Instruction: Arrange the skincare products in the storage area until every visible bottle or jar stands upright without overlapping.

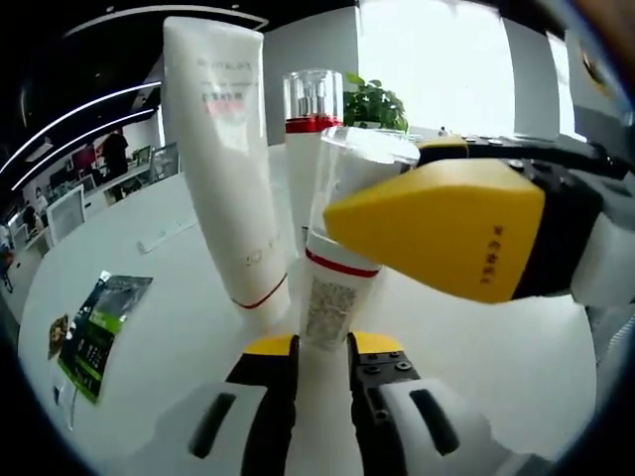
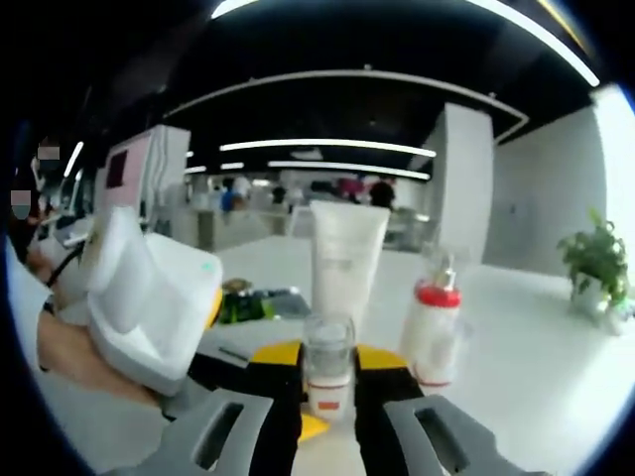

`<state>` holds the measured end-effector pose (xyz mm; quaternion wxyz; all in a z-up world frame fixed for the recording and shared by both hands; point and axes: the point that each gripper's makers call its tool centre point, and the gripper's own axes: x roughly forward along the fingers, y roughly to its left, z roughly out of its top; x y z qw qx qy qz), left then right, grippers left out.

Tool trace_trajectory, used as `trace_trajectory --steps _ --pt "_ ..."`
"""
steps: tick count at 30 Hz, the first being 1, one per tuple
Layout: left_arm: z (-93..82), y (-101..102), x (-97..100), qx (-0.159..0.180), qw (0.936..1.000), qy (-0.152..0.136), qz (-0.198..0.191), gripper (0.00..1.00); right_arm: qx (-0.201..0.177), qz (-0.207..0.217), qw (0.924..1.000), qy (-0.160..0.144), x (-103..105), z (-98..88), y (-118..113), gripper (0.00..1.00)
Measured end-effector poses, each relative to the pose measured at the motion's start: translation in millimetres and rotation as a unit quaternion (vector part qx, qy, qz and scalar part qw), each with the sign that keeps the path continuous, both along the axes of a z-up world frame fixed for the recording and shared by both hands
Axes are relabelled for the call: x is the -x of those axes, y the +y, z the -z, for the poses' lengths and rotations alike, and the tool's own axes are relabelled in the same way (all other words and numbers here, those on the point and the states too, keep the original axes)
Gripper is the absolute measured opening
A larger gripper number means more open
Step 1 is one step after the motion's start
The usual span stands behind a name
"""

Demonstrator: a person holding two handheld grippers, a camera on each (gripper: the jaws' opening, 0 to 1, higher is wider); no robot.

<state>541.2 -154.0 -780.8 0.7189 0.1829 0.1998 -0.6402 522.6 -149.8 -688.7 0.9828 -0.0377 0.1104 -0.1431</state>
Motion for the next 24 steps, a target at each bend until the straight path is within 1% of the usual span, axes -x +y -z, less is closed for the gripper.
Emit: trace_trajectory --steps 3,5,7,10,13,15,19,22,24 --pt "0.1 3.3 1.4 -0.003 1.0 0.002 -0.003 0.16 0.007 -0.004 1.0 0.003 -0.5 0.8 2.0 0.14" --pt "-0.5 4.7 2.1 -0.004 1.0 0.001 -0.003 0.12 -0.009 -0.008 0.9999 0.006 -1.2 4.2 4.7 0.2" --pt "-2.4 6.0 2.7 -0.002 1.0 -0.001 -0.002 0.1 -0.01 -0.007 0.9999 0.003 -1.2 4.0 4.0 0.24" --pt "-3.0 6.9 1.7 -0.001 1.0 -0.001 -0.004 0.11 -0.016 -0.005 0.9998 0.007 -0.9 5.3 4.1 0.2" --pt "-1.3 7.9 1.9 -0.004 1.0 0.0 -0.005 0.1 -0.005 0.005 0.9998 0.019 0.0 7.4 -0.6 0.15" --pt "-0.6 8.2 3.3 -0.005 1.0 0.003 -0.006 0.1 -0.01 0.003 0.9998 0.018 0.6 8.3 -0.8 0.15" --pt "0.0 7.6 9.3 -0.004 1.0 0.007 -0.003 0.1 -0.022 0.009 0.9994 0.024 8.1 14.1 -2.8 0.15" --pt "1.0 6.1 13.6 -0.003 1.0 0.004 0.001 0.1 -0.031 0.013 0.9992 0.021 11.2 15.2 -3.5 0.15" --pt "0.5 4.1 16.2 -0.001 1.0 0.005 0.003 0.1 -0.029 0.014 0.9992 0.022 11.4 14.8 -3.7 0.15"
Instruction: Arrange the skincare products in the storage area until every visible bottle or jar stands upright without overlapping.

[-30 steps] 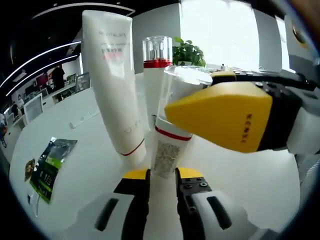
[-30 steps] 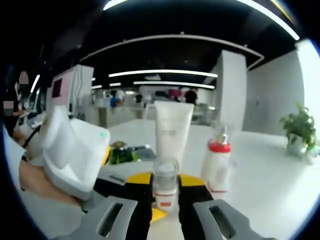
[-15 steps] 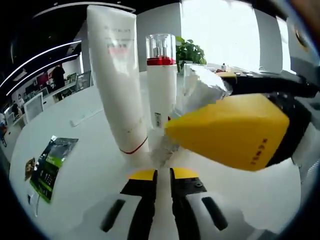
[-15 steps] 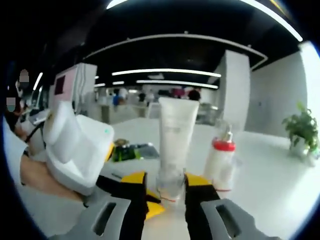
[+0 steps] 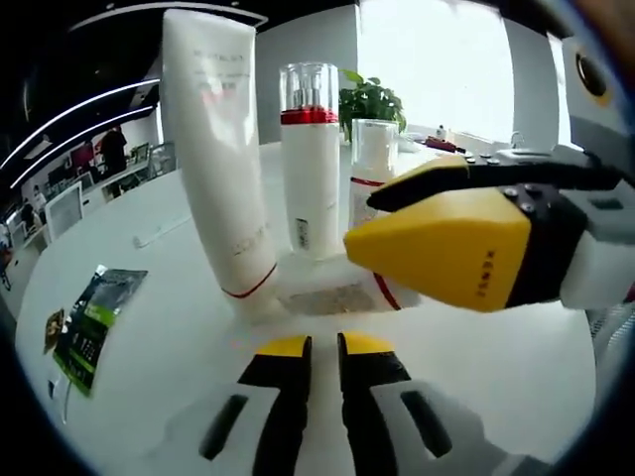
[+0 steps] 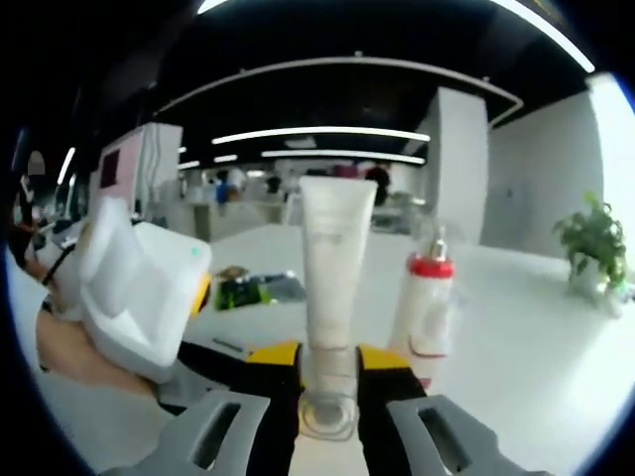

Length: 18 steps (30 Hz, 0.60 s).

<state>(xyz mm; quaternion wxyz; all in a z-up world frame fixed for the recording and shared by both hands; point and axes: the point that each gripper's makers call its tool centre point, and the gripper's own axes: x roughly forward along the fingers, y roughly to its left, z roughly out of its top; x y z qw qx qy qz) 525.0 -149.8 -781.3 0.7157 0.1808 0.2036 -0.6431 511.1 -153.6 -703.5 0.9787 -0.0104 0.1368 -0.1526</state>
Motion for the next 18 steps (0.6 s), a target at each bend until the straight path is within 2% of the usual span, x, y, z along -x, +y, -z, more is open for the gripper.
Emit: trace_trajectory --steps 7,12,16,17,18 --pt "-4.2 -7.4 1.3 0.01 0.9999 0.003 0.005 0.1 0.003 0.0 1.0 -0.004 0.6 -7.5 -1.2 0.14" --pt "-9.4 -8.1 -1.1 0.019 0.9998 -0.007 0.004 0.11 0.01 -0.005 0.9999 -0.006 0.2 -16.7 -3.3 0.14" --pt "-12.0 -7.9 -4.1 0.022 0.9992 -0.03 0.012 0.15 0.002 -0.006 0.9999 -0.009 0.2 -24.5 -4.5 0.14" --pt "-15.1 -9.5 -3.3 0.024 0.9978 -0.055 0.027 0.18 0.0 -0.007 0.9999 -0.009 0.2 -26.0 -4.6 0.14" --pt "-16.7 -10.4 -2.4 0.026 0.9968 -0.067 0.034 0.22 -0.005 -0.008 0.9999 -0.01 0.1 -27.2 -4.3 0.14"
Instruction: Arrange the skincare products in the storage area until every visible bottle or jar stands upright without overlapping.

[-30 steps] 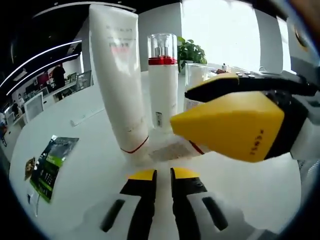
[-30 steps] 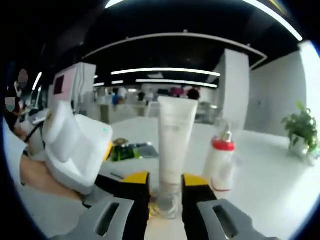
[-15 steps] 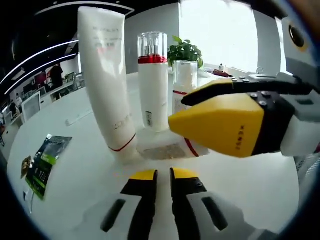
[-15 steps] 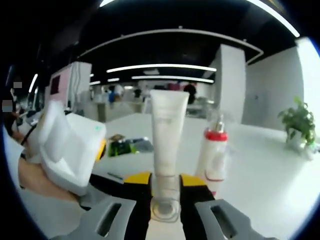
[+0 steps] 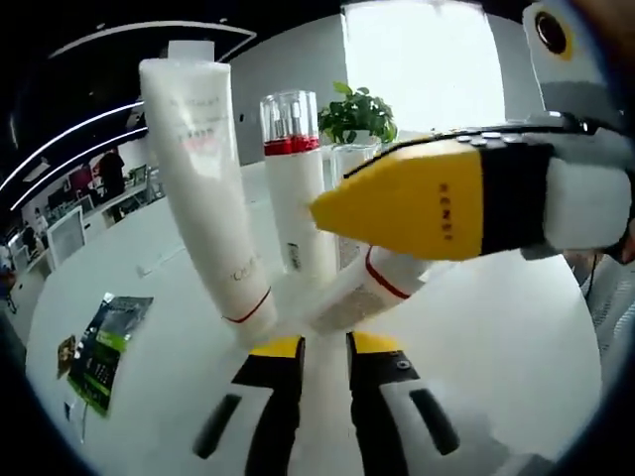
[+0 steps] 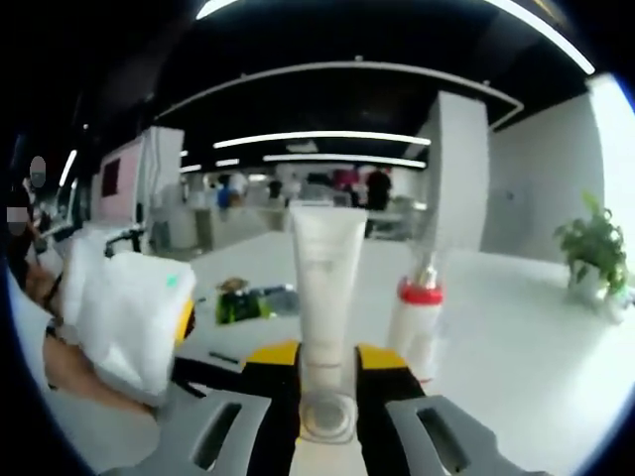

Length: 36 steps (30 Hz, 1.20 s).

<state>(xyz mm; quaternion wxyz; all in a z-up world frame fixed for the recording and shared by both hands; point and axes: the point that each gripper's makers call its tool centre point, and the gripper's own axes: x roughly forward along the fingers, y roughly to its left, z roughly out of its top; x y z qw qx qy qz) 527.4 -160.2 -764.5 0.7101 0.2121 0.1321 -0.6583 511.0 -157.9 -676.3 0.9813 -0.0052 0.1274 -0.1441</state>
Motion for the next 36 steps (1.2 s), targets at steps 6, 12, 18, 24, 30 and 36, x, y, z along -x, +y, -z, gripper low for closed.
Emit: trace_trajectory --steps 6,12,18,24,30,36 --pt "-8.4 -9.9 11.2 0.024 0.9974 -0.043 0.053 0.32 -0.046 -0.004 0.9989 0.009 -1.2 -2.3 -1.3 0.13" --pt "-9.0 -11.0 19.9 0.024 0.9921 -0.085 0.088 0.24 -0.059 -0.014 0.9979 0.022 -6.1 -3.4 -1.5 0.13" --pt "-11.7 -11.0 18.3 0.027 0.9938 -0.074 0.079 0.24 -0.06 -0.024 0.9975 0.029 -16.4 -1.5 -4.0 0.13" --pt "-11.7 -8.9 16.3 0.028 0.9966 -0.044 0.063 0.24 -0.036 -0.046 0.9978 0.032 -25.0 -2.7 4.6 0.15" --pt "-11.8 -7.8 12.9 0.027 0.9977 -0.033 0.053 0.23 -0.016 -0.052 0.9982 0.026 -24.0 -2.5 9.5 0.32" --pt "-11.2 -7.3 9.8 0.025 0.9979 -0.032 0.051 0.23 0.036 -0.047 0.9974 0.04 -12.1 0.9 4.7 0.19"
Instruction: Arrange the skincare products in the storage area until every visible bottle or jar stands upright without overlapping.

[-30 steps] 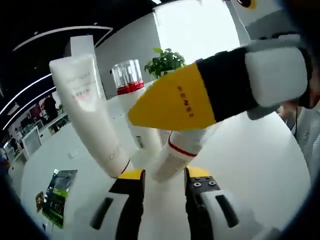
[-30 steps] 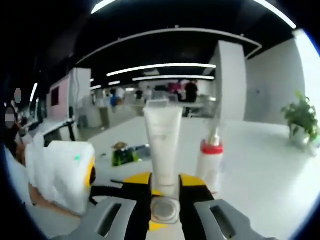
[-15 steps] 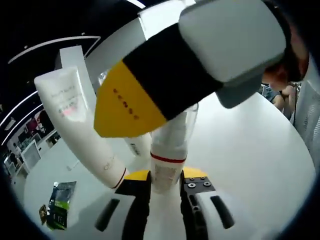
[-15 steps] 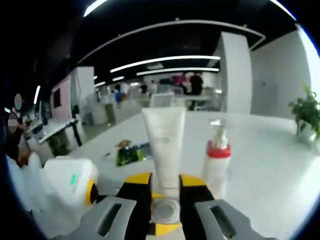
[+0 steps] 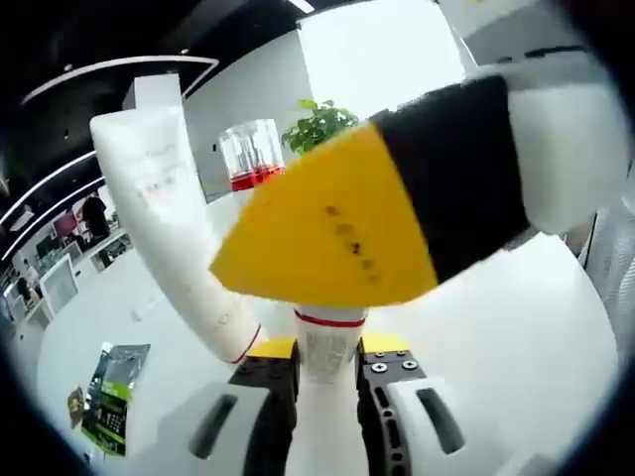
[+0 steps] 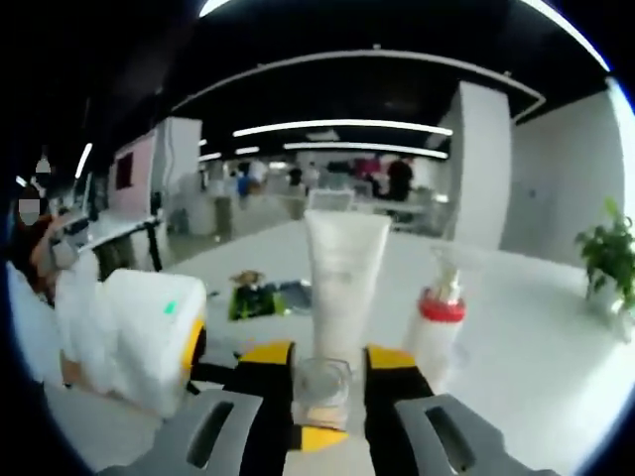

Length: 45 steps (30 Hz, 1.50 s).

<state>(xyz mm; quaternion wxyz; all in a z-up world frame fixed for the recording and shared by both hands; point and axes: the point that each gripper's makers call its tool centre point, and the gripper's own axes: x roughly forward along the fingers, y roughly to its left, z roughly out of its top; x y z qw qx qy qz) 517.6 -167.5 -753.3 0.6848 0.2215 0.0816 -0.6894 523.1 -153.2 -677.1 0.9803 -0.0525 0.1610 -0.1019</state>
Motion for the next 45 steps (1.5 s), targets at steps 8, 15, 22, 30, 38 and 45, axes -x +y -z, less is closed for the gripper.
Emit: trace_trajectory --steps 8,15,22,30,38,45 --pt "0.3 -1.8 -3.8 0.003 0.9994 0.031 -0.015 0.23 0.005 0.008 1.0 0.001 6.6 5.2 2.0 0.14" --pt "0.0 -7.3 -6.6 0.005 0.9992 0.03 -0.027 0.23 0.001 0.019 0.9998 0.006 2.8 4.7 -5.4 0.13" --pt "0.5 -7.1 -12.9 0.003 0.9991 0.022 -0.035 0.23 0.012 0.023 0.9996 0.015 -2.5 -0.8 -11.3 0.13" --pt "8.4 -15.9 -10.4 -0.001 0.9993 0.025 -0.028 0.22 -0.003 0.045 0.9987 0.026 1.7 6.8 -23.4 0.13" --pt "9.9 -23.2 -15.2 -0.002 0.9995 0.021 -0.022 0.22 0.003 0.049 0.9985 0.024 5.2 5.7 -24.0 0.13" --pt "8.2 -21.1 -16.8 -0.002 0.9995 0.02 -0.024 0.22 0.002 0.045 0.9989 0.008 4.4 1.5 -21.7 0.19"
